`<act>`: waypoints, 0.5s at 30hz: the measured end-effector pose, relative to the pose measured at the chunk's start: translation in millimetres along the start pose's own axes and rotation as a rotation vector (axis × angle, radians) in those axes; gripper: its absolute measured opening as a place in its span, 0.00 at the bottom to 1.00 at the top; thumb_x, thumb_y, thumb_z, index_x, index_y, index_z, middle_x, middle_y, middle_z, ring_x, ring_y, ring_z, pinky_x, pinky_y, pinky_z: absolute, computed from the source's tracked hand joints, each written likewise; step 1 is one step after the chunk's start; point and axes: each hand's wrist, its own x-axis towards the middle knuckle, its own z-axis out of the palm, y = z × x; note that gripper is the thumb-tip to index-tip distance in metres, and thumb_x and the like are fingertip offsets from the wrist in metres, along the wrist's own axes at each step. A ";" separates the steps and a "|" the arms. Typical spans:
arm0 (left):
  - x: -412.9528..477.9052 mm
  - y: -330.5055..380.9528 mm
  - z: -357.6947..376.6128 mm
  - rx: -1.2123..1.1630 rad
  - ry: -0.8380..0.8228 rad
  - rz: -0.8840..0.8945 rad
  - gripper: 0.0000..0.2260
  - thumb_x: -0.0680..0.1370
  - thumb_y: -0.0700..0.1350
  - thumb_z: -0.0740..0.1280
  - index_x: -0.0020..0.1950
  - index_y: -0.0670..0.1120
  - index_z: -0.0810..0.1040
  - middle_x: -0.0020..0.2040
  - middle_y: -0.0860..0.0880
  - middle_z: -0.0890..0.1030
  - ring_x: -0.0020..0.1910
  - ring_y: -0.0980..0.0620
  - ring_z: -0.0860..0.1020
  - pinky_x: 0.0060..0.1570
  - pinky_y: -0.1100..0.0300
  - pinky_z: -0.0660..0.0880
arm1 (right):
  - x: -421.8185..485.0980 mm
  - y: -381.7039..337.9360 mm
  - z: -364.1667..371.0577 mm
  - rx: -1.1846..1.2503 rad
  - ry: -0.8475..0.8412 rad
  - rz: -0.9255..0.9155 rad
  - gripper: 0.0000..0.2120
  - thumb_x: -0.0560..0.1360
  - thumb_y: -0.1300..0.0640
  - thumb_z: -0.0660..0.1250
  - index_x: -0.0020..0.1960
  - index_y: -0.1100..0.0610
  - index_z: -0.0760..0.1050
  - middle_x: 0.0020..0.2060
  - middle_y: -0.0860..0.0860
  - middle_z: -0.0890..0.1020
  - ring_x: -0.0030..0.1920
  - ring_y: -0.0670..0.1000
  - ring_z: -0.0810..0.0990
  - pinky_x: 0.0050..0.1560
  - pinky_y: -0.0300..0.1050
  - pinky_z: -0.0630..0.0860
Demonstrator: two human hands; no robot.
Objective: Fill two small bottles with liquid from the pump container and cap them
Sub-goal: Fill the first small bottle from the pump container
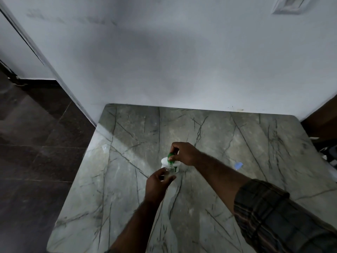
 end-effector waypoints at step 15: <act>-0.9 3.7 0.6 -0.045 0.000 0.018 0.14 0.69 0.52 0.80 0.51 0.62 0.80 0.39 0.70 0.82 0.43 0.71 0.80 0.37 0.78 0.73 | -4.0 0.0 0.6 0.018 0.024 0.016 0.12 0.70 0.53 0.76 0.50 0.56 0.79 0.47 0.50 0.85 0.50 0.52 0.82 0.57 0.56 0.78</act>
